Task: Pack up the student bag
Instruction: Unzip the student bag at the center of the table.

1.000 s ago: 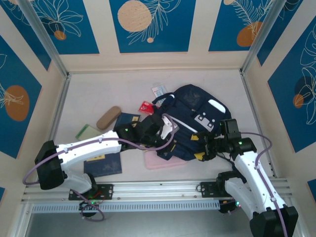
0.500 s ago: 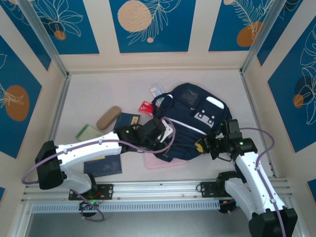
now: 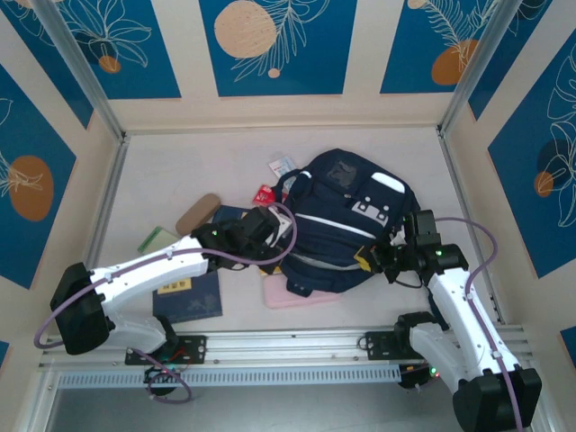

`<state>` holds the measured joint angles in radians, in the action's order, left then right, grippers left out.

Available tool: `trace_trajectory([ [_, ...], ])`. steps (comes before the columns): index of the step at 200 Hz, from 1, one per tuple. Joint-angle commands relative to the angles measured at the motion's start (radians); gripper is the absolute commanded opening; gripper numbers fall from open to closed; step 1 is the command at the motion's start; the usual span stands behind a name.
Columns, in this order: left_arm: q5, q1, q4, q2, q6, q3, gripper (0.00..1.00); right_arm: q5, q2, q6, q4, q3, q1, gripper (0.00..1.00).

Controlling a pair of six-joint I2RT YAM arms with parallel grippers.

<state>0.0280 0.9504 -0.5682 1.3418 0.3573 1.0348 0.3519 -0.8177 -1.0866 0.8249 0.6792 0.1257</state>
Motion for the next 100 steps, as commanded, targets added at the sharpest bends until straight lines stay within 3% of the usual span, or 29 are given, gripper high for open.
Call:
trace_trajectory([
  [1, 0.046, -0.038, -0.004, 0.006, -0.017, -0.022, 0.0, 0.063, 0.0, 0.084, -0.047, 0.045, 0.018, 0.0],
  [44, 0.048, -0.105, 0.062, 0.05, -0.054, -0.037, 0.0, 0.131, -0.002, 0.121, -0.089, 0.057, 0.049, 0.0],
  [77, 0.011, -0.195, 0.15, 0.115, -0.061, -0.04, 0.0, 0.138, -0.009, 0.145, -0.021, 0.109, 0.051, 0.0],
  [100, -0.011, -0.244, 0.195, 0.173, -0.069, -0.01, 0.0, 0.26, -0.026, 0.068, -0.101, 0.096, 0.046, 0.0],
])
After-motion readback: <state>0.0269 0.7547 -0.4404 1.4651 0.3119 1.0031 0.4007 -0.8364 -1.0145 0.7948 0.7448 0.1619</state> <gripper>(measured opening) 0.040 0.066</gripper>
